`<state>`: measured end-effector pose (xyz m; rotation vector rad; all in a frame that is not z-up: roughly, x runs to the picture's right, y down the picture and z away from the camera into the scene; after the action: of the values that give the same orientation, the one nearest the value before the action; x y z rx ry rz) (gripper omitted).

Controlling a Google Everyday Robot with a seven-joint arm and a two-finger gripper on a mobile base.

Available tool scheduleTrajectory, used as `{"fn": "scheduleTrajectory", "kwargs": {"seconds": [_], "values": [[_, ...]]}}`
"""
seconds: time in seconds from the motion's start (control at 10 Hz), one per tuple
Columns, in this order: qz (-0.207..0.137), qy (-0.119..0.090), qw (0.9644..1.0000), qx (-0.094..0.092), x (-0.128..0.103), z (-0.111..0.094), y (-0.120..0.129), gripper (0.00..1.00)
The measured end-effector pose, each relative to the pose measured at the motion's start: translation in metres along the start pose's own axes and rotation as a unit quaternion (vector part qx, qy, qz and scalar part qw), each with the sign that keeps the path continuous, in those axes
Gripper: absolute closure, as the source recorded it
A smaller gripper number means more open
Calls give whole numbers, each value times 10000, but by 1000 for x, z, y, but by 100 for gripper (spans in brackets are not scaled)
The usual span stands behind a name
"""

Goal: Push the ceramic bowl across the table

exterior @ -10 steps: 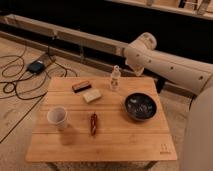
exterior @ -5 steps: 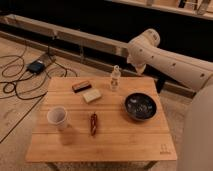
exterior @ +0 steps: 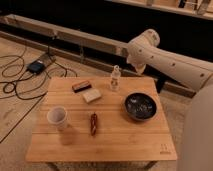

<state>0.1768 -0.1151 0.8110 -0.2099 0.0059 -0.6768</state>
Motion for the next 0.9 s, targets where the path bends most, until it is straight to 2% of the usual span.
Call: {"fn": "scheduleTrajectory", "kwargs": {"seconds": [0.7,0.9], "values": [[14,-14,10000,-8,0,1,0,39],[72,-72,9999,-61,4,9,-1,39]]}}
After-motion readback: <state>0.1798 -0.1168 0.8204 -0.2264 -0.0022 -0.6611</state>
